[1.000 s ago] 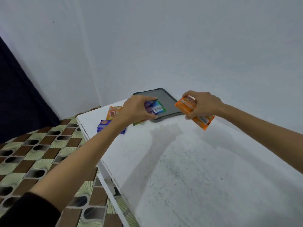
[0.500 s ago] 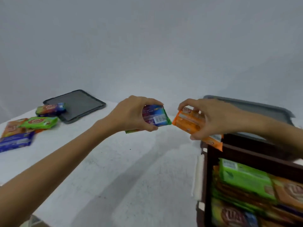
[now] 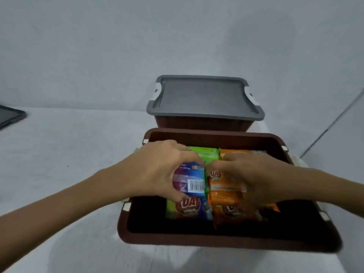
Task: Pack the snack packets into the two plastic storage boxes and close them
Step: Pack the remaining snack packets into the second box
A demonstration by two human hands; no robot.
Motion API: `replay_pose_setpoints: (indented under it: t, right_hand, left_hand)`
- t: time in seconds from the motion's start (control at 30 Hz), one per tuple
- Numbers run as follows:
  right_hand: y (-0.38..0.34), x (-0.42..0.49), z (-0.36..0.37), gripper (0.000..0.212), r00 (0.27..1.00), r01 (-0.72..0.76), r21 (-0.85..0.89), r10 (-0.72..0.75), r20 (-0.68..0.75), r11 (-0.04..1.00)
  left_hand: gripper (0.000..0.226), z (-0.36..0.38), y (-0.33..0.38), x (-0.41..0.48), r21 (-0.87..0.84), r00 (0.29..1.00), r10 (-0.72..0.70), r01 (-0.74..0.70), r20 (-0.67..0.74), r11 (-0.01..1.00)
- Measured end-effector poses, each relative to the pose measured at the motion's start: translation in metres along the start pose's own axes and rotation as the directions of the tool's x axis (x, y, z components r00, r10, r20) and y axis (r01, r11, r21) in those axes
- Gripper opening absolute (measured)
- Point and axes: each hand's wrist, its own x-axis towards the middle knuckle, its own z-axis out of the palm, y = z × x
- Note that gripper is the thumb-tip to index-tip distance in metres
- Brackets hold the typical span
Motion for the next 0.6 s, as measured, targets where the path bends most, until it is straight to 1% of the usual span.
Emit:
replay_pose_setpoints:
  t: [0.1,0.2,0.27,0.37,0.4,0.47,0.5,0.6]
  right_hand:
    - [0.005,-0.005,0.02,0.089,0.999,-0.006,-0.09,0.01,0.045,0.996]
    - [0.009,-0.008,0.037,0.083,0.996,-0.008,-0.136,0.02,0.088,0.991]
    - [0.01,-0.009,0.048,0.076,0.998,-0.018,-0.141,0.027,0.059,0.99]
    - [0.006,-0.007,0.062,0.068,0.999,-0.038,-0.133,0.039,0.009,0.99]
    - [0.005,-0.008,0.065,0.067,0.999,-0.039,-0.127,0.038,-0.008,0.991]
    - [0.003,-0.008,0.065,0.066,0.998,-0.045,-0.109,0.041,-0.039,0.993]
    - [0.003,-0.008,0.064,0.066,0.998,-0.047,-0.098,0.042,-0.052,0.994]
    - [0.004,-0.009,0.062,0.066,0.997,-0.06,-0.062,0.056,-0.06,0.996]
  left_hand:
    - [0.064,0.015,0.019,0.015,0.076,0.996,0.048,-0.053,0.072,0.996]
    - [0.06,0.032,0.031,0.027,0.134,0.991,0.053,-0.07,0.12,0.988]
    - [0.06,0.044,0.037,0.034,0.216,0.986,0.046,-0.08,0.16,0.973]
    - [0.062,0.054,0.042,0.037,0.387,0.985,0.082,-0.137,0.155,0.912]
    - [0.061,0.056,0.041,0.036,0.431,0.98,0.09,-0.159,0.177,0.888]
    - [0.064,0.056,0.039,0.034,0.469,0.968,0.113,-0.209,0.224,0.858]
    - [0.062,0.057,0.037,0.034,0.469,0.967,0.126,-0.219,0.222,0.855]
    - [0.049,0.059,0.035,0.036,0.457,0.968,0.145,-0.225,0.202,0.861]
